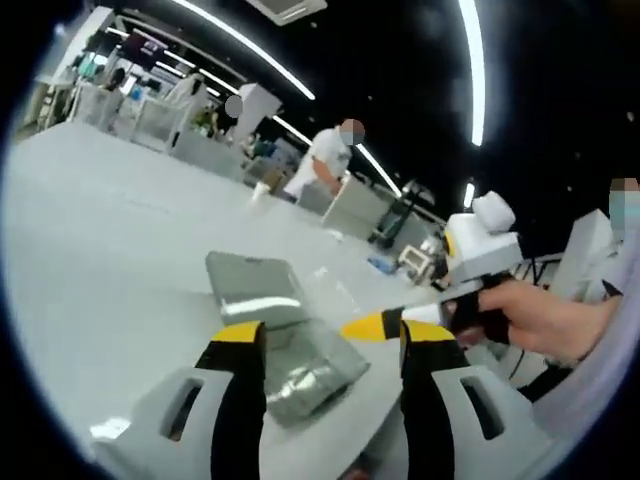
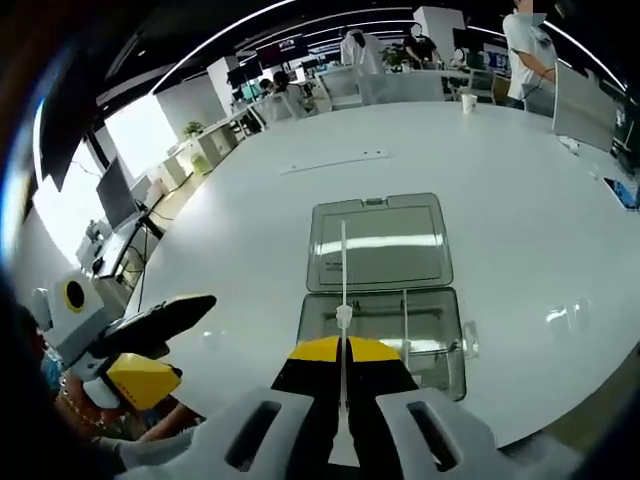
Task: Insert the divider into the dual guide fixture by aligning both edges with the guide slots and pushing it downward to the bottom, including one-sided entry, uneven engagement, binding, and posture correction.
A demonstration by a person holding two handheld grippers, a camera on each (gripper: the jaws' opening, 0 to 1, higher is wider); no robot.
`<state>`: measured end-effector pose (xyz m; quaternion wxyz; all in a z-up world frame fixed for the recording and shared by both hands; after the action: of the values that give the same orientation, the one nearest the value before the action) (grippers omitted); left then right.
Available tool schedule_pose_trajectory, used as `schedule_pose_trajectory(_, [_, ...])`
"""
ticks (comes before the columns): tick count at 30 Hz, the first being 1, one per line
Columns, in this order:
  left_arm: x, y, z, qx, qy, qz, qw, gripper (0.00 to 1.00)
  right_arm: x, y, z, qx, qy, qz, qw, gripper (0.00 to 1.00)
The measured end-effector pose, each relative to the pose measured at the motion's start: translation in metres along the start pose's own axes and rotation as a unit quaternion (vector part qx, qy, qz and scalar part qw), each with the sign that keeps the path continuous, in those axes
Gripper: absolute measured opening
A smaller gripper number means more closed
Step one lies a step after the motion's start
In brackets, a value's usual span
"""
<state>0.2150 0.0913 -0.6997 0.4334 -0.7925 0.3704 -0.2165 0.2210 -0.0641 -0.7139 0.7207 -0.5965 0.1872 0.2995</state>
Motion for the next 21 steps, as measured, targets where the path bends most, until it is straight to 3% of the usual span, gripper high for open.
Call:
schedule_pose_trajectory(14, [-0.009, -0.007, 0.007, 0.012, 0.022, -0.006, 0.9997, 0.55, 0.014, 0.010, -0.003, 0.001, 0.024, 0.022, 0.9995, 0.00])
schedule_pose_trajectory(21, [-0.019, -0.003, 0.005, 0.048, 0.026, -0.002, 0.9985, 0.55, 0.018, 0.019, 0.000, -0.007, 0.026, 0.032, 0.9991, 0.00])
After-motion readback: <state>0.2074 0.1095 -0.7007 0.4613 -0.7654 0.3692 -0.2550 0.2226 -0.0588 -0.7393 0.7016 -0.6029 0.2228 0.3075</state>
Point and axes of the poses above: the point that each gripper's makers call its tool centre point, and the gripper's own axes: x roughly forward along the fingers, z roughly to its left, y roughly out of its underside, the point moved 7 cm from there along -x, roughly backward along the fingers, and after that the axes turned 10 degrees about -z, right-handed, at the moved point
